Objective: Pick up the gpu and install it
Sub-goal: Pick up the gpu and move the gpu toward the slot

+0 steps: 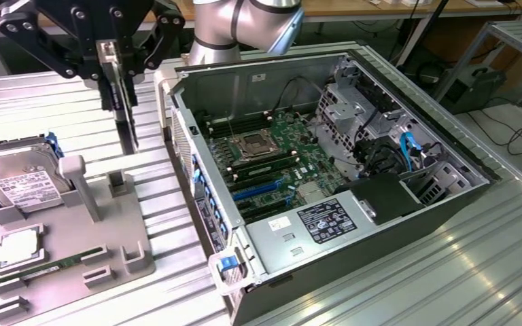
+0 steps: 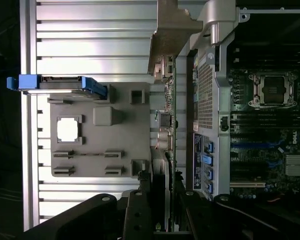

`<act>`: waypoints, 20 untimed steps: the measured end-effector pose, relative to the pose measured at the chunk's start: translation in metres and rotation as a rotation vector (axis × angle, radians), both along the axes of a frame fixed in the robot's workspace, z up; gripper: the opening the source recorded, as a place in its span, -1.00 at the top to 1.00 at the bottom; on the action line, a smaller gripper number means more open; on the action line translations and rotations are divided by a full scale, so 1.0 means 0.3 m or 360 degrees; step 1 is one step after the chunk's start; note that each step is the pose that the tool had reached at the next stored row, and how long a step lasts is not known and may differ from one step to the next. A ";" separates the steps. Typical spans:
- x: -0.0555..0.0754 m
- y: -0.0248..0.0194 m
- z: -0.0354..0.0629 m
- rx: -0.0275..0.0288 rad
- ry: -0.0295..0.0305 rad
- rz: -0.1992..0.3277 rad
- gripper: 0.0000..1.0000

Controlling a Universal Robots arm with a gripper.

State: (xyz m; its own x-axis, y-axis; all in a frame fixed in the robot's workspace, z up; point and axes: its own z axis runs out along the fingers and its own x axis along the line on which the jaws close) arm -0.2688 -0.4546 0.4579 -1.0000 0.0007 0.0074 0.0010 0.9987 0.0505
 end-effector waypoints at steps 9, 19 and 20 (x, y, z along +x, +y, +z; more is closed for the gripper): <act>0.040 0.000 0.000 0.00000 0.00001 0.0000 0.46; 0.089 0.000 0.000 0.00000 0.00001 0.0000 0.46; 0.094 0.000 0.000 0.00000 0.00000 0.0000 0.46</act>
State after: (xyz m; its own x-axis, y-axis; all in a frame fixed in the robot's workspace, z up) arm -0.2406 -0.4546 0.4579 -1.0000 0.0007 0.0074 0.0011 0.9987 0.0506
